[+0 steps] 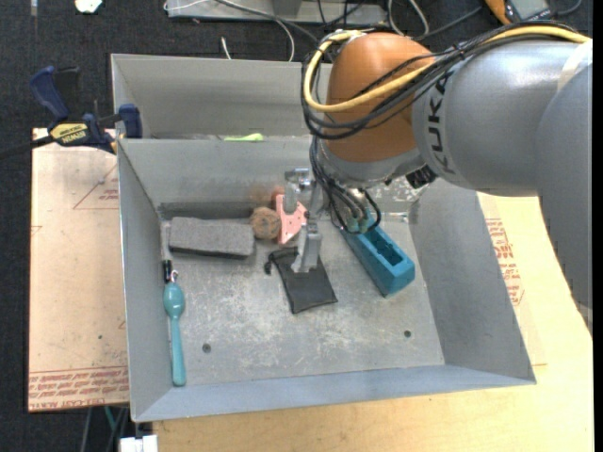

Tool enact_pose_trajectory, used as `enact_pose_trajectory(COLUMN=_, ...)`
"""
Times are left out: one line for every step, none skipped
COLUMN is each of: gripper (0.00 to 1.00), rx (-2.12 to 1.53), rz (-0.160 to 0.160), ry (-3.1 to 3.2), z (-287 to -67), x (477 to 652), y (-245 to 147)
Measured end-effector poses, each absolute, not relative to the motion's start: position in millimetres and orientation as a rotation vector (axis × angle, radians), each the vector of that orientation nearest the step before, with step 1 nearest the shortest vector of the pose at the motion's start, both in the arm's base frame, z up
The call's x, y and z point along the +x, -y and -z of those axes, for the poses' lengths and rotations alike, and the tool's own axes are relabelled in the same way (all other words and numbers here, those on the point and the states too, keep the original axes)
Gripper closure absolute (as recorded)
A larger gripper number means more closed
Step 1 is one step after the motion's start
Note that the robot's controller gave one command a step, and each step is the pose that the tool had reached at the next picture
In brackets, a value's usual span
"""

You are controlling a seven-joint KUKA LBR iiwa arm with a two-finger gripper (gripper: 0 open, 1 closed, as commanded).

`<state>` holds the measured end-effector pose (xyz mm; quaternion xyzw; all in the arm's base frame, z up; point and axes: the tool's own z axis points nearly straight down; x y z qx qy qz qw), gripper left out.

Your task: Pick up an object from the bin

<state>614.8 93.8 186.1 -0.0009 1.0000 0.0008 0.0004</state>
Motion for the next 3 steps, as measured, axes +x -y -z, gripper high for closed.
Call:
enact_pose_trajectory(gripper=0.00, rx=-0.001, rz=-0.003, ry=-3.140, z=-186, x=615.0, y=-93)
enact_pose_trajectory(gripper=0.00, rx=-0.047, rz=-0.005, ry=-3.133, z=-134, x=647.1, y=-86)
enact_pose_trajectory(gripper=0.00, rx=0.112, rz=-0.007, ry=-3.133, z=-120, x=631.7, y=-68)
